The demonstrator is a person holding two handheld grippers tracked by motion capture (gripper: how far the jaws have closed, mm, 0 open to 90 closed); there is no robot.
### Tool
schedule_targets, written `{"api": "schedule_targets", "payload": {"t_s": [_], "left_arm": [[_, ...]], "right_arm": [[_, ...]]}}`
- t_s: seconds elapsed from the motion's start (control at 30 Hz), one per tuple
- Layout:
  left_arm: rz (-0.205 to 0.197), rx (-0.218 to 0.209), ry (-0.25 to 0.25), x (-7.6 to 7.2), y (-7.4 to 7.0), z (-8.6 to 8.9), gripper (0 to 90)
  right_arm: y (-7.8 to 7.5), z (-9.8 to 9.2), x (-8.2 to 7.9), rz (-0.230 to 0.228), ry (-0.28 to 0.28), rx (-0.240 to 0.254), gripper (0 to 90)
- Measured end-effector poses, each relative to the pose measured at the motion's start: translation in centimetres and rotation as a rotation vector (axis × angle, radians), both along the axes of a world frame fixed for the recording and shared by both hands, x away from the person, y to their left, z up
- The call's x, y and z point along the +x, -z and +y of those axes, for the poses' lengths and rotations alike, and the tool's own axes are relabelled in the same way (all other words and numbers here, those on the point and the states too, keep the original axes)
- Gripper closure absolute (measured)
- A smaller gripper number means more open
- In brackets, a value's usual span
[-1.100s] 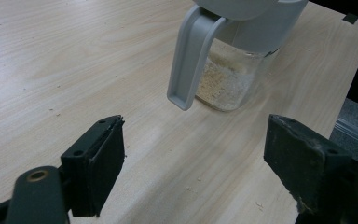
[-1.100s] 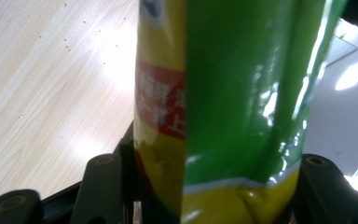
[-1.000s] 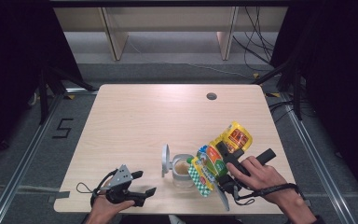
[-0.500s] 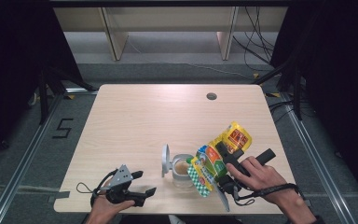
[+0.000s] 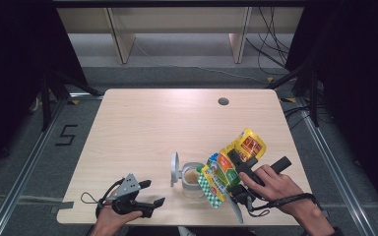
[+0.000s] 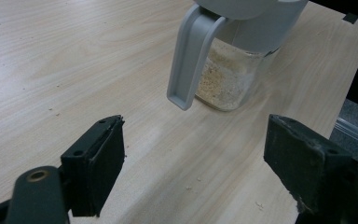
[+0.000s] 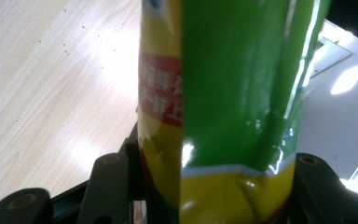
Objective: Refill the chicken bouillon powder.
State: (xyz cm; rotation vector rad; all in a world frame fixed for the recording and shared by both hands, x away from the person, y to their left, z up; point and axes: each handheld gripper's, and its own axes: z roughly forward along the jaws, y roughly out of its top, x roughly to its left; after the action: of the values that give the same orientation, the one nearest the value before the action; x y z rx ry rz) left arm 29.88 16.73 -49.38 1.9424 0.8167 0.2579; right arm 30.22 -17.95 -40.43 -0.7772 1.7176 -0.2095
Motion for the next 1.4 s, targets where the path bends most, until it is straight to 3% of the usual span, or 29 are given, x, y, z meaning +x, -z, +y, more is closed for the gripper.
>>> {"api": "schedule_targets", "payload": {"t_s": [0.83, 0.9, 0.97, 1.4], "left_arm": [[-0.001, 0.004, -0.001, 0.0, -0.03, 0.04, 19.8], [0.0, -0.001, -0.001, 0.0, -0.02, 0.01, 19.8], [0.001, -0.002, -0.003, -0.01, -0.01, 0.01, 19.8], [-0.003, 0.002, 0.0, -0.01, -0.06, 0.05, 19.8]], "right_arm": [[0.01, -0.08, -0.26, 0.007, 0.005, 0.001, 53.2], [0.12, -0.12, -0.28, 0.005, 0.007, 0.026, 53.2], [0.06, -0.08, -0.28, 0.008, 0.007, 0.007, 53.2], [0.0, 0.07, -0.38, 0.009, 0.004, 0.008, 53.3]]}}
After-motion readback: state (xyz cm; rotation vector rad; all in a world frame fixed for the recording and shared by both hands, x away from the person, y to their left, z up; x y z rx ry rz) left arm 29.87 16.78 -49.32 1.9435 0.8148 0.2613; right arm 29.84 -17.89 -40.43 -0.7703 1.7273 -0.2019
